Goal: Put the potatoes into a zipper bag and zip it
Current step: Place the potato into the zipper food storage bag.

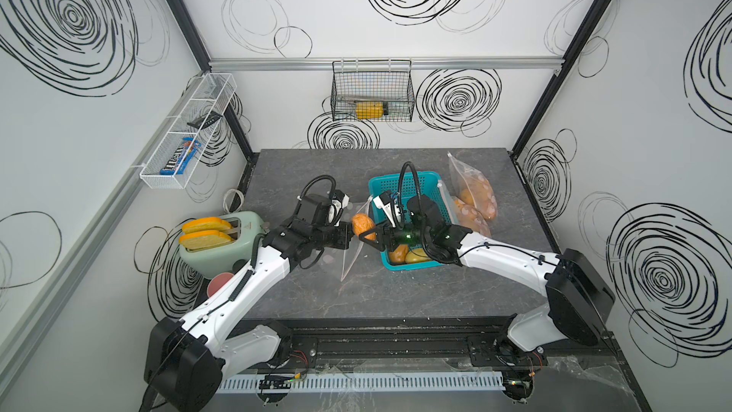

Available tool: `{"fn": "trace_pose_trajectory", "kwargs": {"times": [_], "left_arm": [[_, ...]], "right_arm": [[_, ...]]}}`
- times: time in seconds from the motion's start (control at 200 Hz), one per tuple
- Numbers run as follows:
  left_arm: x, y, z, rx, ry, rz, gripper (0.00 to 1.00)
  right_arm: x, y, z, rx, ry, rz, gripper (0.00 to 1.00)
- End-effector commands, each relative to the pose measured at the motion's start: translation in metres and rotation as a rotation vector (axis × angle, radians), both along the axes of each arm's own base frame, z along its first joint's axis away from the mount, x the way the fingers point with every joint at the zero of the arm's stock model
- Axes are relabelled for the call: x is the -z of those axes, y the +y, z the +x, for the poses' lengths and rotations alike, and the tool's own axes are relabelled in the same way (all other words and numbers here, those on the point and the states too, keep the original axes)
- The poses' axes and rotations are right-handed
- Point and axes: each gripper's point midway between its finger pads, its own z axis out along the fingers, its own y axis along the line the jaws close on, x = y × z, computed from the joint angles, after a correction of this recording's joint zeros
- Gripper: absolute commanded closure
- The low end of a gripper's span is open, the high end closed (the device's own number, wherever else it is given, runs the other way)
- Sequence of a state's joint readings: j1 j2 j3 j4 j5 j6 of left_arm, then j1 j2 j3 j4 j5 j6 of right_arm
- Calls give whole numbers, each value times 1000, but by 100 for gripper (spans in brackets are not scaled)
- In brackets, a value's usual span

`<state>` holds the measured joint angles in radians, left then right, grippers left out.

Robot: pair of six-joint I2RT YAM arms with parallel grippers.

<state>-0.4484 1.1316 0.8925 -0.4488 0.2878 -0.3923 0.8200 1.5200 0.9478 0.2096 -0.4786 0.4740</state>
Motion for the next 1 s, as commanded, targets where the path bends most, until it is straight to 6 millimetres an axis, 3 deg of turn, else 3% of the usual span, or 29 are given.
{"fn": "trace_pose_trajectory", "kwargs": {"times": [0.0,0.215,0.565,0.791,0.996], "left_arm": [[-35,-12,7,17,-99,-95,100],[-32,-10,8,11,-101,-79,100],[-35,-7,8,14,-131,-64,100],[-19,-8,5,35,-113,-42,100],[-10,-11,-1,65,-99,-30,100]], "right_arm": [[12,3,2,19,42,-55,66],[31,3,8,41,36,-151,66],[57,15,0,12,44,-254,66],[42,26,-3,-15,63,-220,59],[28,26,10,43,88,-161,56]]}}
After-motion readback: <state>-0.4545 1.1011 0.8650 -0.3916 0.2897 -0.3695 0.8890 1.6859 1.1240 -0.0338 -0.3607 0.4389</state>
